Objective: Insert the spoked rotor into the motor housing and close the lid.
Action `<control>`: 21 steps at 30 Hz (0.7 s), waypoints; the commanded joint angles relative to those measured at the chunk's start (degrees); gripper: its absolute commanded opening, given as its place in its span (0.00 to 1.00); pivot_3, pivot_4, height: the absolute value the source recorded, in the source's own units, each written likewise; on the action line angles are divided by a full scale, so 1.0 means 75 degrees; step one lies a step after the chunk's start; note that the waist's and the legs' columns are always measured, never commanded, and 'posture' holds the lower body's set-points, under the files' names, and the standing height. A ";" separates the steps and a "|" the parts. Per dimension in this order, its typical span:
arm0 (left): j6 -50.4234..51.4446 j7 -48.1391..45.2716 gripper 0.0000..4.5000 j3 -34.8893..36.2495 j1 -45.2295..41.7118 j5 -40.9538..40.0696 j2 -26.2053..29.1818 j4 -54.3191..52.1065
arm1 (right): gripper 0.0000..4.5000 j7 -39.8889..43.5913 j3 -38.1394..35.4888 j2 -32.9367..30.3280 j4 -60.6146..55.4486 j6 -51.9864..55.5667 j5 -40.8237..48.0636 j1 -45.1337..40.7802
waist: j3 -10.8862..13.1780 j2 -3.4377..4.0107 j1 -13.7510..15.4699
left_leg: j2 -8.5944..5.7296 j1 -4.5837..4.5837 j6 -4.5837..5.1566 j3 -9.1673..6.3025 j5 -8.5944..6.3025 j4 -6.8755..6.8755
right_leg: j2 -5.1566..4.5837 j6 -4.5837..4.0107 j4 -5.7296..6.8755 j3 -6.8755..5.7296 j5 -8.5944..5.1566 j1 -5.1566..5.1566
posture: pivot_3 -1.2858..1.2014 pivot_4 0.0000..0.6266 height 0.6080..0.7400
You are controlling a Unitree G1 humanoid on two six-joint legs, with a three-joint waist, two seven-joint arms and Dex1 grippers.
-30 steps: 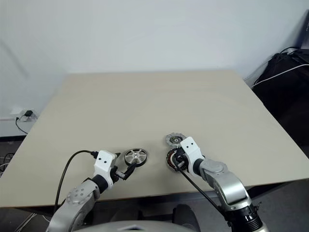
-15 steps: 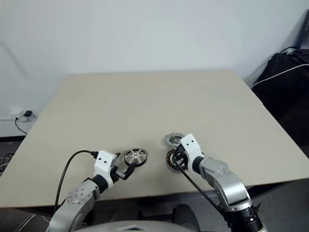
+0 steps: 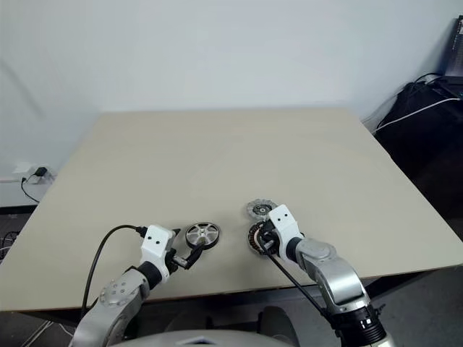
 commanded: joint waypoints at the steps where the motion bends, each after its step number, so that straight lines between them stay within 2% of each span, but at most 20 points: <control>1: -0.0100 -0.0003 1.00 -0.0013 -0.0055 -0.0058 -0.0032 -0.0366 | 0.01 0.0039 -0.0374 0.0023 -0.0529 -0.0232 0.0187 -0.0108 | 0.0002 0.0003 0.0006 | 0.0000 -0.0004 0.0000 0.0000 0.0000 -0.0001 | 0.0001 -0.0003 0.0000 0.0001 -0.0001 -0.0005 | 0.52 0.00 1.00; 13: -0.0448 0.0251 1.00 0.0245 0.0048 -0.0078 -0.0231 -0.0219 | 0.01 0.0197 -0.0837 -0.0062 -0.1406 -0.0355 0.0668 0.0360 | 0.0004 0.0004 0.0013 | -0.0005 -0.0011 0.0014 0.0005 -0.0009 -0.0002 | -0.0002 -0.0006 -0.0007 0.0004 -0.0004 -0.0007 | 0.52 0.00 1.00; 21: -0.0436 0.0151 1.00 0.0198 0.0002 -0.0056 -0.0230 -0.0158 | 0.01 0.0124 -0.0490 -0.0116 -0.0822 -0.0326 0.0411 0.0641 | 0.0005 0.0003 0.0011 | -0.0005 -0.0008 0.0014 0.0009 -0.0009 -0.0001 | -0.0002 -0.0005 -0.0007 0.0004 -0.0003 -0.0007 | 0.52 0.00 1.00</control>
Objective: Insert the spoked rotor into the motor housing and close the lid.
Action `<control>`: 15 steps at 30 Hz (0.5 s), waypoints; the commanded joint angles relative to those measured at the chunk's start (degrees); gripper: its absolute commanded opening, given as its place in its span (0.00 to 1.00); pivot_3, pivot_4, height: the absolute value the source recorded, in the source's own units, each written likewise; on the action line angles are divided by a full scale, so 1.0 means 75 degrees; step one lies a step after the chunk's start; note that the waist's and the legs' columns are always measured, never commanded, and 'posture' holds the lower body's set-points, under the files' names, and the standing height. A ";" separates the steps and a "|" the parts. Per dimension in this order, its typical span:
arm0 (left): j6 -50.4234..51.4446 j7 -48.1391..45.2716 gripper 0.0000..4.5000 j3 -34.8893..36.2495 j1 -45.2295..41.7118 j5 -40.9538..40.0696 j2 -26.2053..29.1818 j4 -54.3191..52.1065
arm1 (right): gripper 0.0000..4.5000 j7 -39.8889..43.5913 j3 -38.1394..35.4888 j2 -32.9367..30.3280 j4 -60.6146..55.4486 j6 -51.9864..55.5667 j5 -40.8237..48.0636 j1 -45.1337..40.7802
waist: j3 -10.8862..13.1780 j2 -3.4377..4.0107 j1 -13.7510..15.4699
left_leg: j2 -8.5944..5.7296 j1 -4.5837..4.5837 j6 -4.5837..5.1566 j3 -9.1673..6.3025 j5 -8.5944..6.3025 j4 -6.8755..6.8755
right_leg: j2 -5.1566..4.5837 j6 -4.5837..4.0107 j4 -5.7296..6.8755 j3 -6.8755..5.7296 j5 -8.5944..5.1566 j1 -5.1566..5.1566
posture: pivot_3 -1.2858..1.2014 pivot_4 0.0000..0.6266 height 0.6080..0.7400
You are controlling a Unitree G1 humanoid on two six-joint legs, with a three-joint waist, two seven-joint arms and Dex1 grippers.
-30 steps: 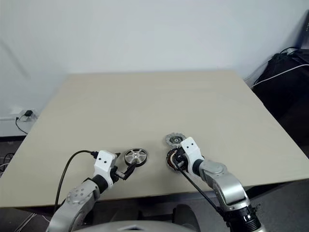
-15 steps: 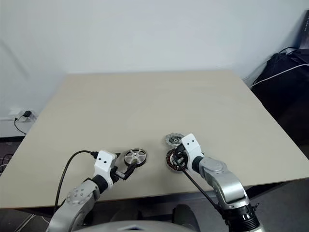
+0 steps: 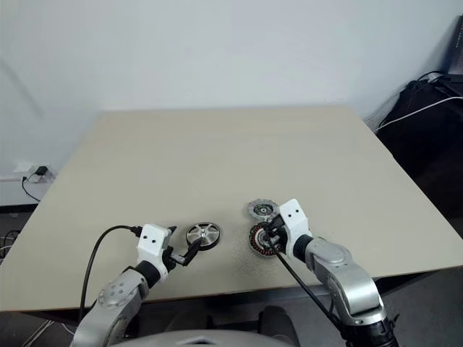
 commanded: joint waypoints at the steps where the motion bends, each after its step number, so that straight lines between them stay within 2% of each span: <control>1: -0.0196 -0.0033 1.00 0.0007 -0.0079 -0.0054 -0.0019 -0.0154 | 0.01 -0.0013 0.0155 0.0013 0.0220 -0.0101 -0.0069 0.0016 | 0.0000 0.0000 0.0001 | 0.0000 0.0000 0.0000 0.0000 0.0000 0.0000 | 0.0000 0.0000 0.0000 0.0000 0.0000 -0.0001 | 0.52 0.00 1.00; 15: -0.0181 -0.0010 1.00 0.0025 0.0000 -0.0064 -0.0028 -0.0223 | 0.01 -0.0049 0.0023 -0.0134 0.1304 -0.0336 -0.0299 0.0138 | -0.0011 -0.0005 0.0001 | 0.0001 0.0007 0.0000 0.0004 0.0000 0.0002 | -0.0001 0.0003 0.0001 0.0003 0.0002 0.0006 | 0.52 0.00 1.00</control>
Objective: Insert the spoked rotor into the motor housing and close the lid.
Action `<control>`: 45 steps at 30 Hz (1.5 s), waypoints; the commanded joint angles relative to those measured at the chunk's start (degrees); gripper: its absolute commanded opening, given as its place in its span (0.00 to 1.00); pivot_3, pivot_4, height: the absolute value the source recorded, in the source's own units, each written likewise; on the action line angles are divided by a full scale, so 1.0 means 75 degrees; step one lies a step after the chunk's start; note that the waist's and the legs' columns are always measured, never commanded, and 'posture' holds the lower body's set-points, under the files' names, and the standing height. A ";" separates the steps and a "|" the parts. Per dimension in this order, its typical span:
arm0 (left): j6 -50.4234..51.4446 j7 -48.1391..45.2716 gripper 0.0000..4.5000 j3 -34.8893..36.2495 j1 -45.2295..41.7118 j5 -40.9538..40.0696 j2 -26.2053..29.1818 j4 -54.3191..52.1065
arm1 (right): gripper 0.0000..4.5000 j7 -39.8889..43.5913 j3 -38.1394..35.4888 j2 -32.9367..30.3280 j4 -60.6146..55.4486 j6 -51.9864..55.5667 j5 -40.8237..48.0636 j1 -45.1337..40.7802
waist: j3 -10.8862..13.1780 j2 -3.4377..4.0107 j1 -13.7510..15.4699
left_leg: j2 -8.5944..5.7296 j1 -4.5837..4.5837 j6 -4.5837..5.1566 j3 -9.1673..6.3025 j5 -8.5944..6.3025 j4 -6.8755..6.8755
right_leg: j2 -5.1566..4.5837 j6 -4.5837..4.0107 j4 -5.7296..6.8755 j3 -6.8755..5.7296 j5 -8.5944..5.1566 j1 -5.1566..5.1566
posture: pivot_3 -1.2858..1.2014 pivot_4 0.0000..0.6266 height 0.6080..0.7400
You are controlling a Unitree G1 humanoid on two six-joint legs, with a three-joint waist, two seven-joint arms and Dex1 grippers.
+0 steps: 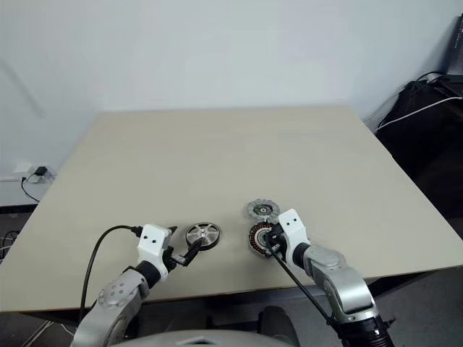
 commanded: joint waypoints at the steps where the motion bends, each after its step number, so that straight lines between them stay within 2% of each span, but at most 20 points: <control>1: -0.0149 0.0001 1.00 0.0035 -0.0016 -0.0064 -0.0024 -0.0226 | 0.01 -0.0039 -0.0208 -0.0169 0.0206 0.0086 -0.0071 0.0141 | -0.0012 -0.0004 0.0013 | 0.0000 0.0001 0.0000 0.0000 0.0000 0.0001 | -0.0001 0.0000 0.0000 0.0000 0.0000 0.0002 | 0.52 0.00 1.00; 11: -0.0118 -0.0018 1.00 -0.0022 -0.0054 -0.0053 -0.0025 -0.0214 | 0.01 0.0476 -0.0273 -0.0500 -0.0827 0.0134 0.0455 0.0420 | -0.0016 0.0001 0.0080 | -0.0002 -0.0002 0.0004 0.0000 -0.0003 -0.0001 | -0.0006 0.0000 -0.0006 -0.0002 -0.0001 0.0001 | 0.52 0.00 1.00; 19: -0.0121 0.0006 1.00 0.0010 -0.0052 -0.0057 -0.0031 -0.0218 | 0.01 0.0310 -0.0697 -0.0159 -0.1167 -0.0189 0.0740 0.0190 | -0.0004 0.0012 0.0022 | 0.0001 -0.0004 0.0003 0.0002 -0.0003 0.0000 | -0.0001 0.0001 -0.0003 -0.0002 -0.0001 -0.0004 | 0.52 0.00 1.00; 23: -0.0322 0.0316 1.00 0.0283 0.0024 -0.0121 -0.0287 -0.0154 | 0.01 0.0090 -0.0946 0.0145 -0.1205 -0.0607 0.0721 0.0141 | -0.0003 0.0011 0.0017 | 0.0001 -0.0005 0.0004 0.0003 -0.0003 -0.0002 | -0.0002 0.0001 -0.0005 -0.0001 -0.0001 -0.0005 | 0.52 0.00 1.00; 27: -0.0002 0.0670 1.00 0.1252 0.0014 -0.1294 -0.1159 -0.0140 | 0.01 0.0164 -0.0832 0.0161 -0.1320 -0.0617 0.0763 0.0127 | -0.0001 0.0007 0.0019 | 0.0002 -0.0006 0.0004 0.0005 -0.0003 -0.0001 | -0.0004 0.0003 -0.0005 0.0000 0.0000 -0.0005 | 0.52 0.00 1.00; 32: 0.0601 0.0746 1.00 0.1879 0.0016 -0.2402 -0.1657 0.0012 | 0.01 0.0141 -0.0715 0.0174 -0.1333 -0.0613 0.0717 0.0137 | -0.0001 0.0007 0.0017 | 0.0002 -0.0006 0.0004 0.0004 -0.0003 -0.0001 | -0.0001 0.0003 -0.0005 -0.0001 0.0000 -0.0005 | 0.52 0.00 1.00; 40: 0.1868 0.0653 1.00 0.1805 0.0244 -0.3813 -0.2104 -0.0042 | 0.01 0.0127 -0.0621 0.0139 -0.1407 -0.0577 0.0714 0.0163 | 0.0016 -0.0021 0.0003 | -0.0002 -0.0005 0.0005 0.0006 -0.0003 0.0001 | -0.0001 0.0004 -0.0006 0.0000 0.0000 -0.0003 | 0.52 0.00 1.00; 45: 0.2262 0.0800 1.00 0.1766 0.0239 -0.4303 -0.2306 -0.0039 | 0.01 0.0113 -0.0607 0.0111 -0.1441 -0.0543 0.0706 0.0171 | 0.0017 -0.0021 -0.0001 | -0.0001 -0.0005 0.0004 0.0004 -0.0003 0.0001 | 0.0002 0.0003 -0.0005 0.0000 0.0000 -0.0005 | 0.52 0.00 1.00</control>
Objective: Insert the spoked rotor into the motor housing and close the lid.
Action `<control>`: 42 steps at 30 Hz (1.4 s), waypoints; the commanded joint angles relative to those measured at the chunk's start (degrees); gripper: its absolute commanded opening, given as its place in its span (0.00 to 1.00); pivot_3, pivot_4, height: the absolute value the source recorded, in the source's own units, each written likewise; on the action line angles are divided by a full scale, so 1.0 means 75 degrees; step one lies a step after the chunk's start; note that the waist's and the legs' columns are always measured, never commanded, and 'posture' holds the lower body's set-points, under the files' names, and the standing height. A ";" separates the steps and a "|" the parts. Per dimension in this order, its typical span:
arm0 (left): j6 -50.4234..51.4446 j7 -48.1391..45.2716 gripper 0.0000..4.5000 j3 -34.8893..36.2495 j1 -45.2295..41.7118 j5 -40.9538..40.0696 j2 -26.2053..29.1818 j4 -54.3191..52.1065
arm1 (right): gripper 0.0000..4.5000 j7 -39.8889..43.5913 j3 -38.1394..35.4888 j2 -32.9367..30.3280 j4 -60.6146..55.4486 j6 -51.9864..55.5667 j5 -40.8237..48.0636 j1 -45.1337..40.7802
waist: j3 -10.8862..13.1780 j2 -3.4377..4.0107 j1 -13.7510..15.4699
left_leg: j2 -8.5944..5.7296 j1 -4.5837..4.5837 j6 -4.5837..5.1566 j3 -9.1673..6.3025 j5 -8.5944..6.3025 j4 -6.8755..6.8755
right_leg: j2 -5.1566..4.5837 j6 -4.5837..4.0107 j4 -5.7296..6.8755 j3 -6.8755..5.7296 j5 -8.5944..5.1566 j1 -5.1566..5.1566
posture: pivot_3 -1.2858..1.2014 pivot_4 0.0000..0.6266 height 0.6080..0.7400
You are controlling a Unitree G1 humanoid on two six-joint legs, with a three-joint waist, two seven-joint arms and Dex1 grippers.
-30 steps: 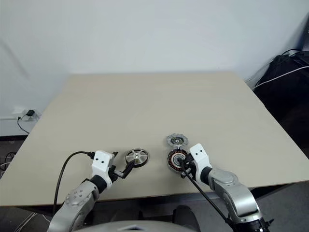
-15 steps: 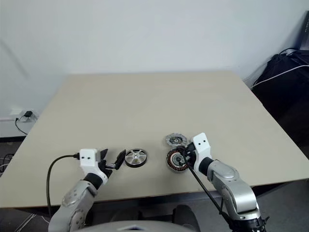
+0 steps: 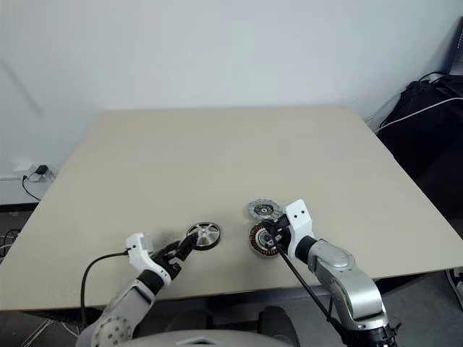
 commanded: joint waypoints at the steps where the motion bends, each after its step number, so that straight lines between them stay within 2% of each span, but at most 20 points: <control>1: 0.0232 0.0190 1.00 -0.0034 -0.0082 -0.0347 -0.0119 -0.0155 | 0.01 -0.0027 -0.0041 -0.0043 -0.0360 -0.0084 0.0034 -0.0059 | 0.0000 0.0000 0.0000 | 0.0000 0.0000 0.0000 0.0000 0.0000 0.0000 | 0.0000 0.0000 0.0000 0.0000 0.0000 0.0000 | 0.52 0.00 1.00; 10: 0.0653 0.0934 1.00 0.0159 -0.0276 -0.0750 -0.0355 0.0054 | 0.01 -0.0071 -0.0038 -0.0034 -0.0357 -0.0080 0.0024 -0.0074 | 0.0000 -0.0001 0.0003 | -0.0002 0.0000 0.0000 0.0000 0.0000 0.0000 | 0.0000 0.0000 -0.0001 0.0001 0.0000 0.0001 | 0.52 0.00 1.00; 27: 0.0756 0.0914 1.00 0.0028 -0.0273 -0.1929 -0.0368 -0.0002 | 0.01 -0.0086 0.0060 -0.0086 -0.0324 -0.0054 0.0025 -0.0145 | 0.0001 -0.0002 0.0001 | -0.0003 0.0000 0.0000 0.0000 0.0000 0.0000 | -0.0001 -0.0001 -0.0002 0.0003 0.0000 0.0001 | 0.52 0.00 1.00; 30: 0.0731 0.0959 0.87 0.0002 -0.0295 -0.1987 -0.0352 0.0028 | 0.00 -0.0087 0.0085 -0.0092 -0.0318 -0.0048 0.0024 -0.0165 | 0.0002 -0.0002 0.0000 | -0.0004 0.0000 0.0000 0.0000 0.0000 0.0000 | 0.0000 -0.0001 -0.0003 0.0003 0.0000 0.0000 | 0.52 0.00 1.00; 37: 0.0652 0.0990 0.36 -0.0035 -0.0281 -0.2030 -0.0376 0.0084 | 0.00 -0.0088 0.0099 -0.0118 -0.0322 -0.0058 0.0028 -0.0161 | 0.0002 -0.0003 0.0002 | -0.0004 0.0000 0.0000 0.0001 0.0000 0.0000 | -0.0001 -0.0001 -0.0003 0.0004 0.0000 0.0000 | 0.52 0.00 1.00; 42: 0.0543 0.1063 0.36 0.0009 -0.0246 -0.2043 -0.0413 0.0177 | 0.00 -0.0097 0.0094 -0.0143 -0.0327 -0.0055 0.0032 -0.0154 | 0.0003 -0.0003 0.0001 | -0.0004 -0.0001 0.0000 0.0001 0.0000 0.0000 | 0.0000 -0.0001 -0.0003 0.0004 0.0000 0.0000 | 0.52 0.00 1.00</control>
